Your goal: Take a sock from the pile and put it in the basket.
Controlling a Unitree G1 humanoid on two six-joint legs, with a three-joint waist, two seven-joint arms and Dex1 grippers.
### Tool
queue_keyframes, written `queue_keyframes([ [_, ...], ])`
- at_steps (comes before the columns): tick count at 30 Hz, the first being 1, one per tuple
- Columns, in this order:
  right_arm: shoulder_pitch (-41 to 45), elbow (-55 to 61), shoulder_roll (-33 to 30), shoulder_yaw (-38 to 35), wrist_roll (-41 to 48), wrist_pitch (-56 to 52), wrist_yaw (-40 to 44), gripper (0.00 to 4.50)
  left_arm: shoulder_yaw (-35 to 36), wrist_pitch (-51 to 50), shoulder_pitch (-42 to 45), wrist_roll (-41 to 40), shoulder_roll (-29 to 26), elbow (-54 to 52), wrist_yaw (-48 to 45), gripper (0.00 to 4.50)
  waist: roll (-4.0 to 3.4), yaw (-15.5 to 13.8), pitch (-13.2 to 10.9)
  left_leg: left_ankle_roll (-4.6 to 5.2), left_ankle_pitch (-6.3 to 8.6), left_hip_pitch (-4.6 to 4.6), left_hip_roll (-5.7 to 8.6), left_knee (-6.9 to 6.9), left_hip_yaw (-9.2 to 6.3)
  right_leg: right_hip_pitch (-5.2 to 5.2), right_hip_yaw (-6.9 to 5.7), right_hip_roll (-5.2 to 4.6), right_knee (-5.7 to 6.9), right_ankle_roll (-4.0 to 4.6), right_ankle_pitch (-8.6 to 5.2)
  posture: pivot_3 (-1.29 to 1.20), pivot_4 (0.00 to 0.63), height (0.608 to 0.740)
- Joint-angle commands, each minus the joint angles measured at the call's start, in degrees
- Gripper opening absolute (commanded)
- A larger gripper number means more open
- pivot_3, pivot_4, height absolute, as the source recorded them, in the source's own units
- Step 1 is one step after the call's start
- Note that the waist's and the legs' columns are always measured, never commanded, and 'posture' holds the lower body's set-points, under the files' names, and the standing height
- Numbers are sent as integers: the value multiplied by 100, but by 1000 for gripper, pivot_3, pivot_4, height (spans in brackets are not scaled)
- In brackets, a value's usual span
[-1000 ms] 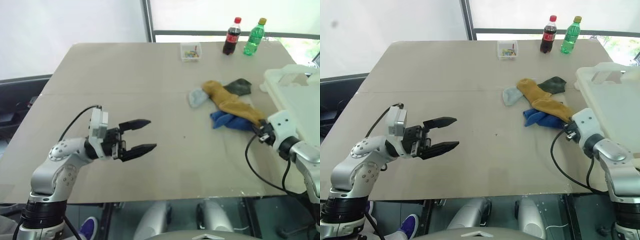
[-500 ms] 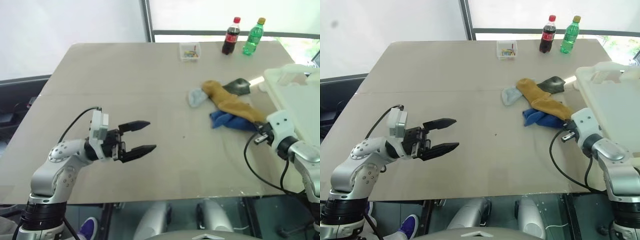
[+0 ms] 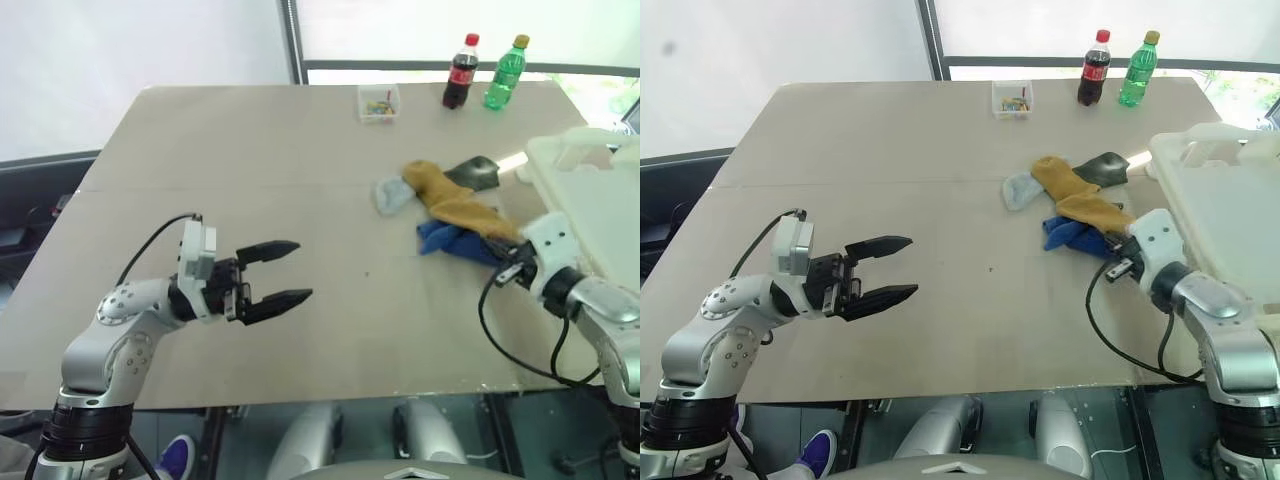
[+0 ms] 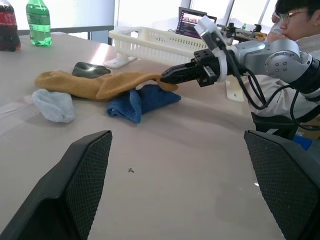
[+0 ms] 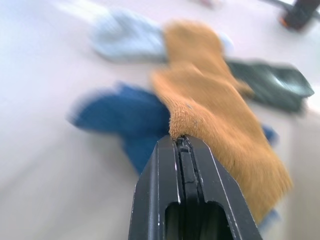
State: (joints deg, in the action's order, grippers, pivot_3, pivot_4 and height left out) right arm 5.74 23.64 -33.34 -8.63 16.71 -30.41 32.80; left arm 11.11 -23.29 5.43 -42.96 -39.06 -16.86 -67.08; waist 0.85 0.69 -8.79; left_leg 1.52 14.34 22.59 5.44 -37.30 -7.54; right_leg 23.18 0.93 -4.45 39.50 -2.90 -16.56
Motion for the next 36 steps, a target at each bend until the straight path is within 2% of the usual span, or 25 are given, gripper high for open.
queue_keyframes([
  [1,123,560,22,116,335,-80,156,68,107,74,-20,-48,-23,-106,1,4500,0,-4,0,0,0,0,0,0,0,0,0,0,0,0,0,0,150,740],
  [12,176,1258,3,1035,1002,-324,818,68,127,46,-25,-61,-32,-98,28,4500,0,-4,0,3,2,0,0,0,-2,0,-1,0,-2,0,0,0,150,740],
  [15,351,1224,-125,1391,1031,-143,1276,68,141,26,11,-69,-37,-42,44,4500,-1,2,0,8,5,0,0,0,-2,0,-2,0,-2,0,0,0,150,740],
  [18,312,1210,-447,1919,681,134,1696,68,162,14,5,-85,-57,-18,39,4500,0,-6,0,16,9,0,0,0,-4,0,-5,0,-5,0,0,0,150,740],
  [23,-107,628,-1375,2570,-474,1428,2407,68,255,-103,-147,-141,-211,-56,-26,4500,0,-20,0,3,2,9,1,0,-7,-3,-12,-1,-28,-3,2,0,150,740],
  [29,252,-128,-1241,2616,-1219,2071,2128,68,85,-209,-306,24,-359,-216,-45,4500,0,17,-1,2,1,10,-7,1,-4,-4,-7,8,-40,-7,12,0,150,740],
  [32,379,-209,-1163,2550,-1252,1987,2141,68,-105,-113,-334,290,-382,-238,-6,4500,0,-11,-1,1,1,10,-11,0,-4,-5,-7,13,-44,-3,18,0,150,740],
  [36,115,269,-1341,2610,-1101,1462,2356,68,-350,23,-264,742,-387,-84,146,4500,0,-71,-1,1,2,15,-11,2,-8,-9,-10,13,-61,-3,19,0,150,740],
])
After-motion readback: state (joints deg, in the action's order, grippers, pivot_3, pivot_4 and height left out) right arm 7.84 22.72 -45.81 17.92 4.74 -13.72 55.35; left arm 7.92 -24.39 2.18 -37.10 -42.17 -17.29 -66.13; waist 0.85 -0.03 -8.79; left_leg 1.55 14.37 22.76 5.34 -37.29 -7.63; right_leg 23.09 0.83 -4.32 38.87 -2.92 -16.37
